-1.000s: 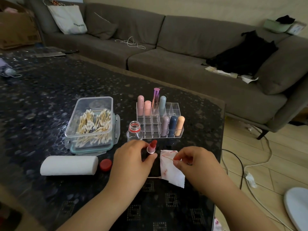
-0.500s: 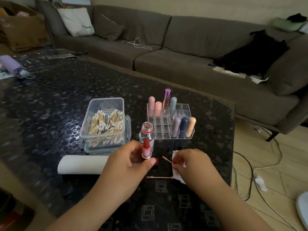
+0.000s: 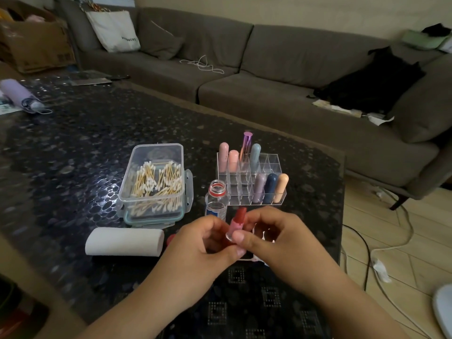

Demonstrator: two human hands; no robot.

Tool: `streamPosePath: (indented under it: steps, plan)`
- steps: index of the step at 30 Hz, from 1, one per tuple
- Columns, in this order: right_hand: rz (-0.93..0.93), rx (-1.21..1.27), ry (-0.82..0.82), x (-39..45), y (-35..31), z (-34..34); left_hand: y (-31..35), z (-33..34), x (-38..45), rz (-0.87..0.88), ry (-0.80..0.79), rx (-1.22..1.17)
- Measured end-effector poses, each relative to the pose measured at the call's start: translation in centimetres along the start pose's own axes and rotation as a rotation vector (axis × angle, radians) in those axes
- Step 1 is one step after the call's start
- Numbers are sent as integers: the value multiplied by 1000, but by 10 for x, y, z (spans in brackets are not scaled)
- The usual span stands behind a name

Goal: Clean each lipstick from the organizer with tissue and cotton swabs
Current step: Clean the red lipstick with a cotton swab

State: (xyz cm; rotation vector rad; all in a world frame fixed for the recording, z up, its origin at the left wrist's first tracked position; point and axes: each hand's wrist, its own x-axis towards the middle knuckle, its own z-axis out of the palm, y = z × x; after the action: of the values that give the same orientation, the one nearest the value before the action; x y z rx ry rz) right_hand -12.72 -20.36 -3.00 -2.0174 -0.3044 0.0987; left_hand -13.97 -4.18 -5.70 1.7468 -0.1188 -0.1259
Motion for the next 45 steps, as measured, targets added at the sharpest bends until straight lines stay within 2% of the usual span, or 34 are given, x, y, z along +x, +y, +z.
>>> streamPosePath:
  steps: [8, 14, 16, 20, 22, 24, 28, 30, 36, 41, 43, 45]
  plan:
    - [-84, 265, 58, -2, -4, -2, 9, 5, -3, -45, -38, -315]
    - [-69, 389, 27, -6, -7, -6, 12, 4, -4, -61, -189, -458]
    - [-55, 459, -19, -6, -10, -8, 10, 2, -3, -60, -289, -500]
    - [-65, 588, -134, -9, -14, -11, 12, -6, -1, -80, -624, -663]
    - [-59, 638, -174, -11, -18, -12, 14, -8, -1, -90, -719, -721]
    - [-60, 606, -142, -12, -20, -13, 13, -6, -1, -96, -661, -720]
    - [-100, 465, 19, -10, -16, -13, 8, 1, -3, -117, -348, -688]
    - [-122, 450, 30, -10, -15, -11, 8, 2, -3, -105, -302, -663]
    - [-137, 616, -66, -10, -13, -10, 7, 0, -1, -39, -507, -770]
    - [-211, 642, -184, -9, -10, -11, 11, -3, -2, -52, -811, -889]
    - [-200, 670, -207, -8, -11, -11, 9, -6, -3, -55, -827, -895]
    - [-165, 647, -190, -7, -12, -9, 7, -8, -3, -42, -746, -859]
